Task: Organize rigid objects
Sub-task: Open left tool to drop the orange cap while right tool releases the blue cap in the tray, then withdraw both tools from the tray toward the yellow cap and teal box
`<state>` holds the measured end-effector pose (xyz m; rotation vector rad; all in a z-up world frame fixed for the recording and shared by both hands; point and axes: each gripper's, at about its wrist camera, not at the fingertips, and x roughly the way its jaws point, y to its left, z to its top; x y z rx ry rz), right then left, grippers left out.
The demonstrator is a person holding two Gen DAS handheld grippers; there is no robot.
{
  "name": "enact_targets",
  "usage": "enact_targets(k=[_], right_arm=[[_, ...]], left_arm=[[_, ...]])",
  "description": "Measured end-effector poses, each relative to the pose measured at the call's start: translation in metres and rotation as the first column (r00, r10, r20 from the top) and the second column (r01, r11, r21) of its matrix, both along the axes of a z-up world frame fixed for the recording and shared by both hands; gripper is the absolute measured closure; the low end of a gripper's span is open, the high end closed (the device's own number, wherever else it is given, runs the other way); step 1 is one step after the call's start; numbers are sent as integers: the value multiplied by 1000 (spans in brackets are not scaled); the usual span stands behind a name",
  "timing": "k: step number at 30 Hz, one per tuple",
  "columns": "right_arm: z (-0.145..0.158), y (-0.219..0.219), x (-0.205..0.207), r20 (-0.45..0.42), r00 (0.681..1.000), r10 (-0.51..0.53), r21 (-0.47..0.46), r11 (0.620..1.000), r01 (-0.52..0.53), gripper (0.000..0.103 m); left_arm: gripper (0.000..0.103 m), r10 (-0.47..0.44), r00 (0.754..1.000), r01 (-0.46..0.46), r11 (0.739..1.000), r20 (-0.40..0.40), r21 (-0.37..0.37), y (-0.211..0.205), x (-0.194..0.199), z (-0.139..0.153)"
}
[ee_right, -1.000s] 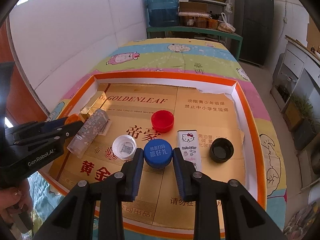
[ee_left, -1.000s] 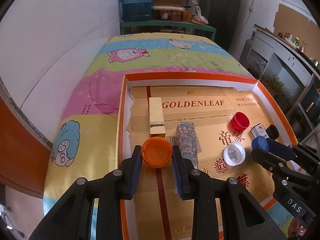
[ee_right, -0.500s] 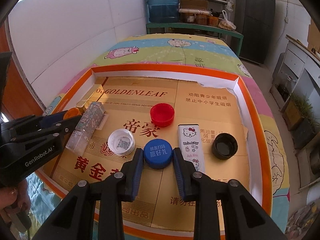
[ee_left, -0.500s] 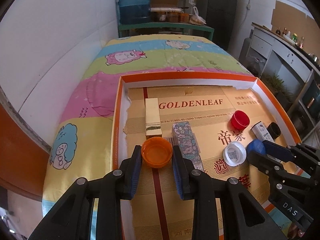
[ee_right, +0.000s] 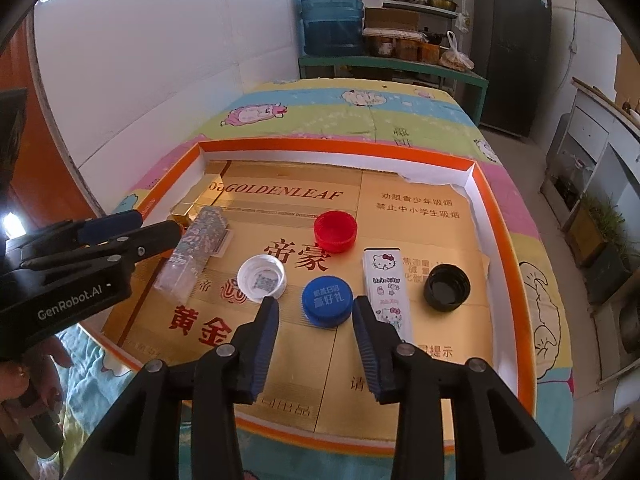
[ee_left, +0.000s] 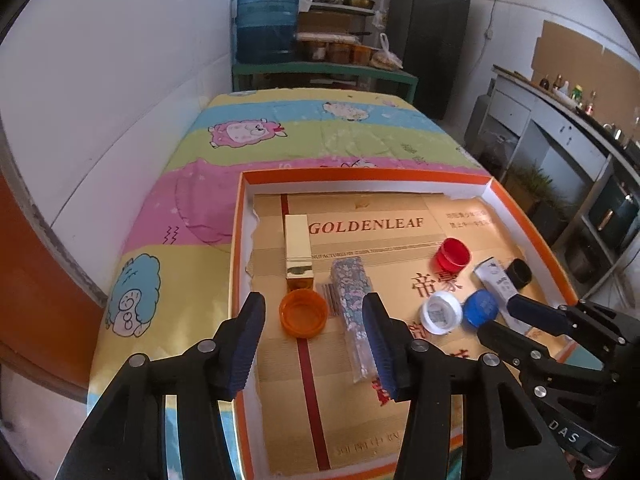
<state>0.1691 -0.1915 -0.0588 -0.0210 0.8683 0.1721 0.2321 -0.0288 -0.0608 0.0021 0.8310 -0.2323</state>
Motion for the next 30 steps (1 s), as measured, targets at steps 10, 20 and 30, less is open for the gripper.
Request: enact_targets(k=[10, 20, 30], right_arm=[[10, -3, -16, 10, 1000, -22, 24, 999, 22, 65], [20, -5, -40, 20, 999, -45, 36, 998, 44, 65], [30, -4, -77, 38, 998, -45, 39, 998, 44, 65]], left_arm=[[51, 12, 1000, -12, 1000, 2, -16, 8, -28, 7], [51, 35, 999, -34, 998, 17, -54, 28, -64, 19], [51, 0, 999, 3, 997, 41, -77, 34, -103, 30]])
